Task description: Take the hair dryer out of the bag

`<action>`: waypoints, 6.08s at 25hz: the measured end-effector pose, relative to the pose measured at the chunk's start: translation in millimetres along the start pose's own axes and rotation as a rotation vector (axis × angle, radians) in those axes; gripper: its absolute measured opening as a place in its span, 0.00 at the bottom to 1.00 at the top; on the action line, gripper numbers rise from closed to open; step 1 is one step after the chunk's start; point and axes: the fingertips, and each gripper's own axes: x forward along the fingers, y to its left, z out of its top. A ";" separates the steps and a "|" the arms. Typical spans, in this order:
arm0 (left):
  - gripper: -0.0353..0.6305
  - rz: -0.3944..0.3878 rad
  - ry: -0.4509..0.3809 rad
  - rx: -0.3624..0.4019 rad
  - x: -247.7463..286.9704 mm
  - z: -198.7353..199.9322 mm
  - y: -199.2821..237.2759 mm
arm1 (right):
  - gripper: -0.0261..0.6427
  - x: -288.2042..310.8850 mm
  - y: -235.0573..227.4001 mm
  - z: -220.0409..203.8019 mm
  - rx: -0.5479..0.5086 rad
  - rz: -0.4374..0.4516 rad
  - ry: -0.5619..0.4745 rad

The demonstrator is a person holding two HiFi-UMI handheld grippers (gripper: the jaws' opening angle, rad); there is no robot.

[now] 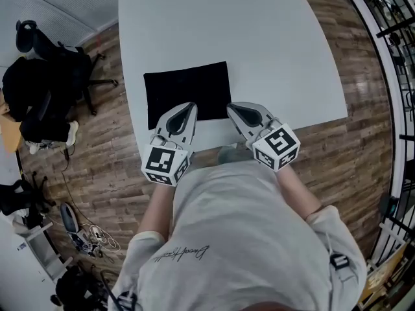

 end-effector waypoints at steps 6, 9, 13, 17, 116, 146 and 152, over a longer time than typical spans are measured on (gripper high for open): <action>0.07 0.021 0.035 0.021 10.0 -0.9 8.8 | 0.07 10.2 -11.8 6.0 0.015 0.012 0.007; 0.07 0.011 0.053 0.052 15.2 -0.6 12.8 | 0.07 14.7 -19.7 6.1 0.027 -0.001 0.010; 0.07 -0.011 0.076 0.083 18.8 -4.4 21.1 | 0.07 20.2 -25.4 3.1 0.030 -0.026 0.019; 0.07 -0.042 0.110 0.095 23.5 -9.9 29.1 | 0.07 25.3 -26.0 -4.1 0.034 -0.036 0.036; 0.19 -0.388 0.870 0.714 126.3 -166.4 61.2 | 0.07 48.0 -77.2 -86.0 0.154 -0.126 0.152; 0.07 -0.398 0.702 0.529 96.7 -105.6 59.2 | 0.07 73.6 -117.2 -115.0 -0.379 0.014 0.373; 0.23 -0.358 0.801 0.665 98.7 -130.3 65.7 | 0.07 80.7 -128.2 -103.8 -0.465 0.027 0.394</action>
